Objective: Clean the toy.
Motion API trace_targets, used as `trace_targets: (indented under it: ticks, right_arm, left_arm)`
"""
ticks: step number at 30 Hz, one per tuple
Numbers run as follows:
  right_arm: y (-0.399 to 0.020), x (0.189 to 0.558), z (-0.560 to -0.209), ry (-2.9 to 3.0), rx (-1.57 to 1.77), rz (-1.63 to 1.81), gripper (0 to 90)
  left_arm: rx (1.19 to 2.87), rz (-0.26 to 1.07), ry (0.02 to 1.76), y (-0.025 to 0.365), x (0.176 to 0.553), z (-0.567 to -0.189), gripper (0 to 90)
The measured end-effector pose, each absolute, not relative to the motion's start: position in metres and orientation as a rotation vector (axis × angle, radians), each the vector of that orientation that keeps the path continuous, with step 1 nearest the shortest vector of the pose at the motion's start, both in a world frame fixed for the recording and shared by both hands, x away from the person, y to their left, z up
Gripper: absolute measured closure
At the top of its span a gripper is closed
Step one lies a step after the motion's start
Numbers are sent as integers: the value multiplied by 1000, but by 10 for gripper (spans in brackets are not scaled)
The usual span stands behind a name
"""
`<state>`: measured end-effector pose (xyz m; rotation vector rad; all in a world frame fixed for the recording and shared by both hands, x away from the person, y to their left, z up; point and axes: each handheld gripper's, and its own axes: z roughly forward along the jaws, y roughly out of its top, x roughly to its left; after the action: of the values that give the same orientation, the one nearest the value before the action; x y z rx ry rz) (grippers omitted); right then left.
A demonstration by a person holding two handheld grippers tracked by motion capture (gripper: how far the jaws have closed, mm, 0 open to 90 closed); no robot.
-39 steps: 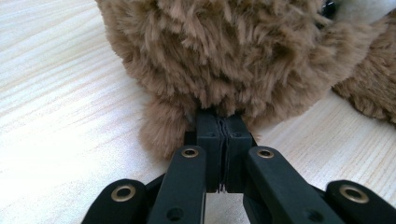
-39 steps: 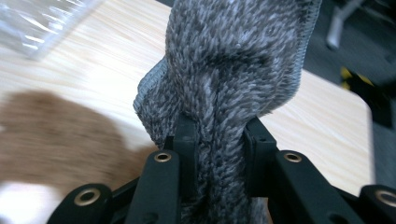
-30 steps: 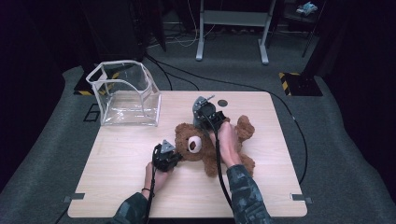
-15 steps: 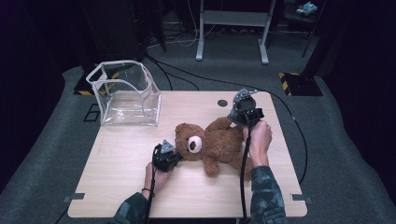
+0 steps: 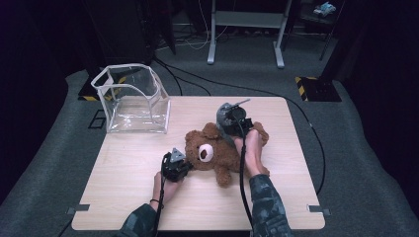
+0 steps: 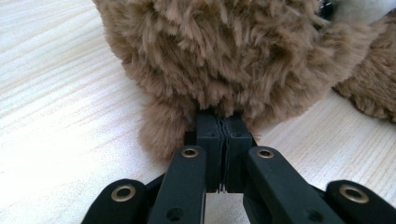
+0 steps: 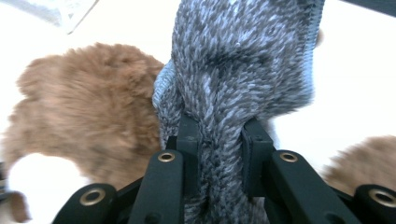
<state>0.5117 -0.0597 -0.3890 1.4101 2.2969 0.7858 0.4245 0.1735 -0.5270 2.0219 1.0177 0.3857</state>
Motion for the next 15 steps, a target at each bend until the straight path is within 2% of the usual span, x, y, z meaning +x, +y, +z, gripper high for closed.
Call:
trace_targets:
  ticks: [12,15]
  right_arm:
    - [-32,504,-382,2374,1287,998,741]
    - [-40,503,-375,2319,1293,983,741]
  left_arm:
    - [2030,388,1015,173,424,-527,879]
    - [2029,388,1014,173,424,-527,879]
